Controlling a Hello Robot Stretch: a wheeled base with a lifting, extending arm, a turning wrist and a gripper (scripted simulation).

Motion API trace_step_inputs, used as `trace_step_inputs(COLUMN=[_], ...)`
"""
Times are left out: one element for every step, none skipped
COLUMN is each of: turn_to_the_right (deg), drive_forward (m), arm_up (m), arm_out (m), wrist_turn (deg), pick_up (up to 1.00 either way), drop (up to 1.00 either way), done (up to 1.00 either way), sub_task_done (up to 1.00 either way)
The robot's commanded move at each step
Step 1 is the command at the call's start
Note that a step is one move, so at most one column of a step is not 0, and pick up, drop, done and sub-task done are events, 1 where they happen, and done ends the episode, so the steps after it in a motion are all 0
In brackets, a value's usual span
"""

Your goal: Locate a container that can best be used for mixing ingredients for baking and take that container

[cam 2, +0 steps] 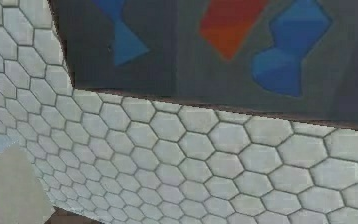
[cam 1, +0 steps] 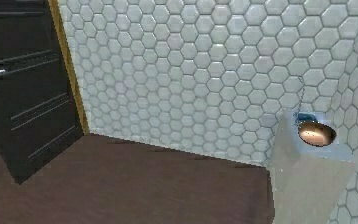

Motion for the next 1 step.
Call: trace_step_inputs(turn_to_the_right=[12.0], drive_forward=[0.0], arm_up=[0.0], arm_out=[0.0], wrist_turn=[0.0], pick_up=[0.0], drop=[0.0], done=[0.0], sub_task_done=[0.0])
